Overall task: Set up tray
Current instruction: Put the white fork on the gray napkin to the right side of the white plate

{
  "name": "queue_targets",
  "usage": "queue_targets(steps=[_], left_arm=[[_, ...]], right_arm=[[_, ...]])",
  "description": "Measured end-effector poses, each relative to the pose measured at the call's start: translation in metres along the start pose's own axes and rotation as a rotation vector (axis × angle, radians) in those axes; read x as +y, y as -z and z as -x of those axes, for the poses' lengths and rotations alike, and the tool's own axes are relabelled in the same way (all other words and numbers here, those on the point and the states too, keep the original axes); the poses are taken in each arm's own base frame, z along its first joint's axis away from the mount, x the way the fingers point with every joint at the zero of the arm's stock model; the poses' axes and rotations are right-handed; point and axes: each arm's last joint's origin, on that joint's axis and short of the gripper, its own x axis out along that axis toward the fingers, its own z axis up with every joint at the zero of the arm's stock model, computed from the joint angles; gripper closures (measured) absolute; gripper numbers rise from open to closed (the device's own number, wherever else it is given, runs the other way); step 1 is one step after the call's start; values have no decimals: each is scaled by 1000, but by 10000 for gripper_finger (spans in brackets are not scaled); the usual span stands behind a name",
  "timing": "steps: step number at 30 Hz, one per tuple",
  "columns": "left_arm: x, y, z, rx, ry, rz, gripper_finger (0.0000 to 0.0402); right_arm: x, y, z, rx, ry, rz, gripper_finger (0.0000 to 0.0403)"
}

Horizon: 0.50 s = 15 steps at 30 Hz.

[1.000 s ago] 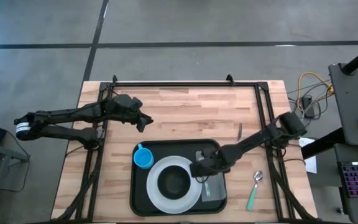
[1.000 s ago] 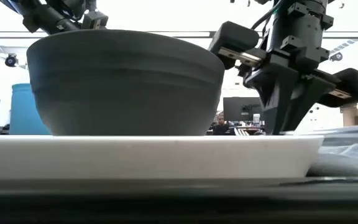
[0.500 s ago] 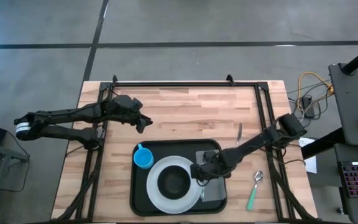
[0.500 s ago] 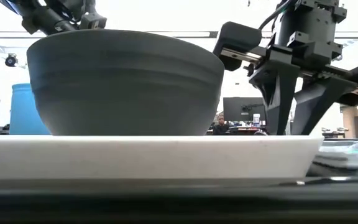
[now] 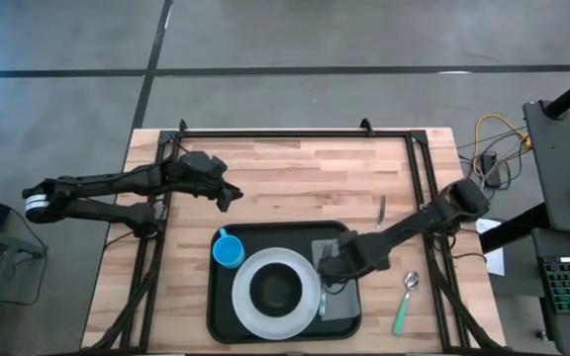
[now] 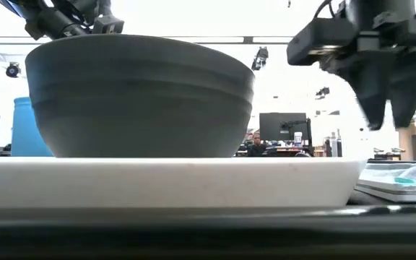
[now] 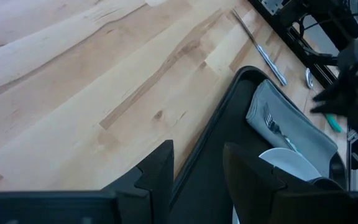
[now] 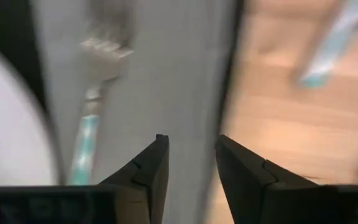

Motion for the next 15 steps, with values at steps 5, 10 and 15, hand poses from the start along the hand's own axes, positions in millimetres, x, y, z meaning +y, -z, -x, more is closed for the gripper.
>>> queue_targets(steps=[5, 10, 15], left_arm=[[0, 0, 0, -3, 2, 0, 282], [0, 0, 0, -5, 3, -1, 282], [0, 0, 0, -5, 2, -1, 282]], right_arm=[[-25, -9, 11, -15, 50, -13, 296], [-51, -18, 13, 9, -22, -109, 297], [-47, -19, 16, 39, -213, -118, 288]])
